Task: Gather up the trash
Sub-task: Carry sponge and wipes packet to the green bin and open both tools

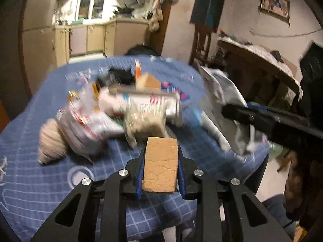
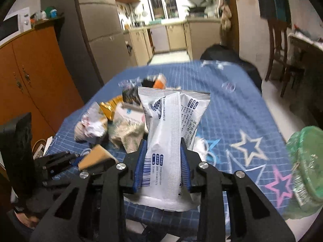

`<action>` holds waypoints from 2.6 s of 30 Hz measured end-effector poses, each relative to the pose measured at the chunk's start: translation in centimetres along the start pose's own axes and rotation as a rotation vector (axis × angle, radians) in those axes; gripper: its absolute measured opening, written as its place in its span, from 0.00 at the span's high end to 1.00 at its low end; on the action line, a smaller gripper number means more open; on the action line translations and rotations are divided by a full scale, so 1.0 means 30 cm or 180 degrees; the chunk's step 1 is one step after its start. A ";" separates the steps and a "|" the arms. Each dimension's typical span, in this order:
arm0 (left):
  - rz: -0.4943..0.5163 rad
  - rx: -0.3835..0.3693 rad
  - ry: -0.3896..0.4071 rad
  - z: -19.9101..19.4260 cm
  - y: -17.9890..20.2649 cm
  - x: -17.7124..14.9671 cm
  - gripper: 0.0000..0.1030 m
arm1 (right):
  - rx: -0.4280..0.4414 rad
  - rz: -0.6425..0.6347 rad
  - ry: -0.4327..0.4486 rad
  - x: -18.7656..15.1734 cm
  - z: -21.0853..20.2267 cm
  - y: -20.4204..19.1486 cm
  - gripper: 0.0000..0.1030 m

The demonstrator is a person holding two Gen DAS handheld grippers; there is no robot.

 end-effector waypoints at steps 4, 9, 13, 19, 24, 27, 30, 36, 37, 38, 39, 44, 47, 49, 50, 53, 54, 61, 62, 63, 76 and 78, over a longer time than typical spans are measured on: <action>0.0073 0.0001 0.0295 -0.088 0.068 0.107 0.73 | -0.0082 -0.0006 0.0277 0.045 -0.099 0.037 0.71; 0.0218 -0.0046 0.0486 -0.127 0.169 0.218 0.73 | 0.0240 0.0172 0.0365 0.106 -0.173 0.118 0.71; 0.0207 -0.0048 0.0514 -0.114 0.203 0.267 0.73 | 0.0455 0.0346 0.0208 0.143 -0.111 0.175 0.71; 0.0240 -0.0095 0.0495 -0.124 0.257 0.327 0.73 | 0.0844 0.0841 0.0088 0.188 -0.108 0.298 0.71; 0.0253 -0.0122 0.0523 -0.109 0.309 0.385 0.73 | 0.0994 0.0952 0.0209 0.218 -0.197 0.359 0.71; 0.0306 -0.0181 0.0521 -0.080 0.369 0.424 0.73 | 0.1136 0.1017 0.0243 0.220 -0.238 0.397 0.71; 0.0379 -0.0284 0.0506 -0.045 0.449 0.457 0.73 | 0.1149 0.1086 0.0329 0.242 -0.287 0.461 0.71; 0.0497 -0.0444 0.0458 0.071 0.610 0.500 0.73 | 0.0048 0.0690 0.0760 0.262 -0.417 0.578 0.71; 0.0524 -0.0477 0.0454 0.098 0.647 0.505 0.73 | -0.0129 0.0635 0.0802 0.258 -0.425 0.596 0.71; 0.0548 -0.0505 0.0447 0.124 0.684 0.513 0.73 | -0.0346 0.0567 0.0842 0.252 -0.434 0.618 0.71; 0.0573 -0.0537 0.0440 0.147 0.717 0.516 0.73 | -0.0563 0.0505 0.0875 0.243 -0.443 0.649 0.71; 0.0716 -0.0750 0.0328 0.305 0.921 0.540 0.73 | -0.1238 0.0483 0.0829 0.174 -0.424 0.824 0.71; 0.0765 -0.0870 0.0218 0.422 1.035 0.545 0.73 | -0.1442 0.0569 0.0720 0.129 -0.397 0.940 0.71; 0.0802 -0.0928 0.0148 0.502 1.104 0.546 0.73 | -0.1569 0.0634 0.0627 0.097 -0.368 1.017 0.71; 0.0815 -0.0946 0.0120 0.531 1.123 0.545 0.73 | -0.1588 0.0664 0.0594 0.089 -0.362 1.043 0.71; 0.0853 -0.1008 0.0002 0.640 1.191 0.532 0.73 | -0.1648 0.0803 0.0437 0.042 -0.321 1.142 0.71; 0.0856 -0.1026 -0.0047 0.679 1.216 0.528 0.73 | -0.1650 0.0839 0.0389 0.032 -0.311 1.160 0.71; 0.0757 -0.1131 -0.0481 0.894 1.242 0.483 0.73 | -0.1542 0.1001 -0.0080 0.006 -0.217 1.248 0.70; 0.0746 -0.1121 -0.0558 0.926 1.247 0.476 0.73 | -0.1493 0.1046 -0.0176 -0.006 -0.195 1.261 0.70; 0.0727 -0.1109 -0.0643 0.959 1.251 0.470 0.73 | -0.1479 0.1058 -0.0246 -0.011 -0.180 1.264 0.70; 0.0569 -0.0969 -0.1278 1.227 1.192 0.364 0.73 | -0.1247 0.1237 -0.0823 -0.104 -0.034 1.321 0.70; 0.0558 -0.0991 -0.1288 1.238 1.177 0.343 0.73 | -0.1237 0.1239 -0.0854 -0.110 -0.024 1.325 0.70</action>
Point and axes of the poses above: each gripper's, at about its wrist camera, not at the fingertips, and z roughly the way its jaws point, y to its right, x to its top, the point moved 6 cm from there along z, roughly the way its jaws point, and after that the axes turned 15 degrees about -x, right-handed, at the moved point
